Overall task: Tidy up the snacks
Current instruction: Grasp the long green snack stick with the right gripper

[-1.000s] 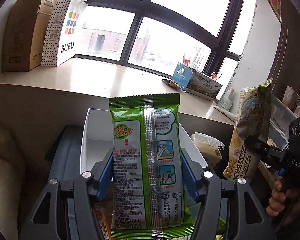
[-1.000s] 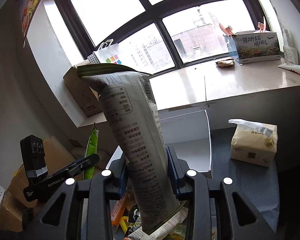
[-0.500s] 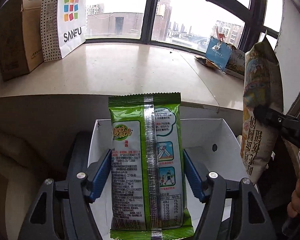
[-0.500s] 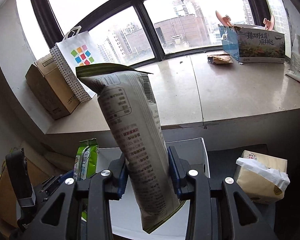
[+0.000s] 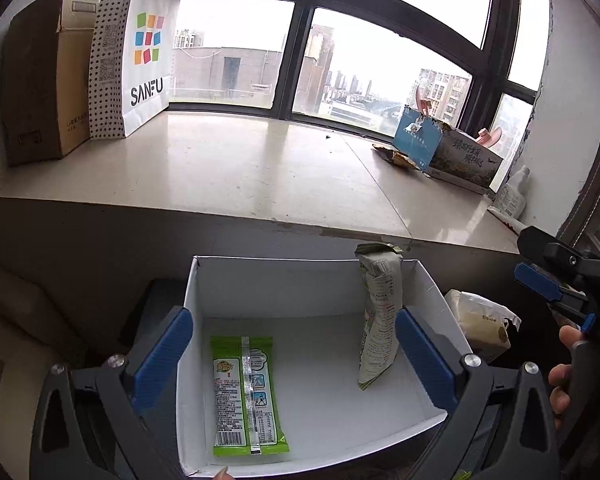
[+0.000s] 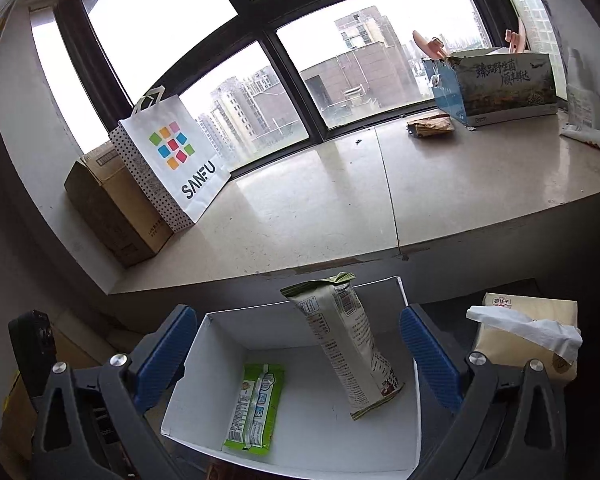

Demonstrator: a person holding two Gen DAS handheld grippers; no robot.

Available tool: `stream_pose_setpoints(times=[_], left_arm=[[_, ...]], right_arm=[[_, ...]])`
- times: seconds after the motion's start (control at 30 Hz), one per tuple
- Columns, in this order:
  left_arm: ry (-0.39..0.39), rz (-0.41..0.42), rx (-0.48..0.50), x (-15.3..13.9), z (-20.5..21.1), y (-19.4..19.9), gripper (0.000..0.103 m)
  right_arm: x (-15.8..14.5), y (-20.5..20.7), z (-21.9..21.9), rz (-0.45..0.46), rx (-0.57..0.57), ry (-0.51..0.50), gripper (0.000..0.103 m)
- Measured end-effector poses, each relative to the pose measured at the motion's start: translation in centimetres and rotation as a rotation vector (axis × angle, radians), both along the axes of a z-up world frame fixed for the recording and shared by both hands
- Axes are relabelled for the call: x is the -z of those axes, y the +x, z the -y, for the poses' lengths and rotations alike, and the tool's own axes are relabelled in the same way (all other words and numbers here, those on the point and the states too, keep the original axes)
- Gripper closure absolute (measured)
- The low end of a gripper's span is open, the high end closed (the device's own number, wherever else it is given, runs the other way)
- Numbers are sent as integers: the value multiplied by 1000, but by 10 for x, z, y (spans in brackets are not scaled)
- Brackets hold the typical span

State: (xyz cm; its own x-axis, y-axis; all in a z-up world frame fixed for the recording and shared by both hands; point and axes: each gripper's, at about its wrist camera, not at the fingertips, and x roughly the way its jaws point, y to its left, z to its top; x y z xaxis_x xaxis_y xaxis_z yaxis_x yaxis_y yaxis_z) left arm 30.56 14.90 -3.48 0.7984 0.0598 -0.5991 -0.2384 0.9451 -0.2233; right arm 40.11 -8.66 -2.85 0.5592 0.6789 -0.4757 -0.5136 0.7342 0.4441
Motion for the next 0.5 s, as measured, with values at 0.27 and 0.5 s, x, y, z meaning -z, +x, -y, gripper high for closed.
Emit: stream_pose_setpoints(times=[0.27, 0.5], left_arm=[[-27, 88, 150, -27, 33, -73, 0], [2, 174, 239, -34, 67, -162, 0]], right_arm=[[-30, -81, 39, 140, -81, 51, 0], [-24, -170, 74, 248, -144, -41, 0]])
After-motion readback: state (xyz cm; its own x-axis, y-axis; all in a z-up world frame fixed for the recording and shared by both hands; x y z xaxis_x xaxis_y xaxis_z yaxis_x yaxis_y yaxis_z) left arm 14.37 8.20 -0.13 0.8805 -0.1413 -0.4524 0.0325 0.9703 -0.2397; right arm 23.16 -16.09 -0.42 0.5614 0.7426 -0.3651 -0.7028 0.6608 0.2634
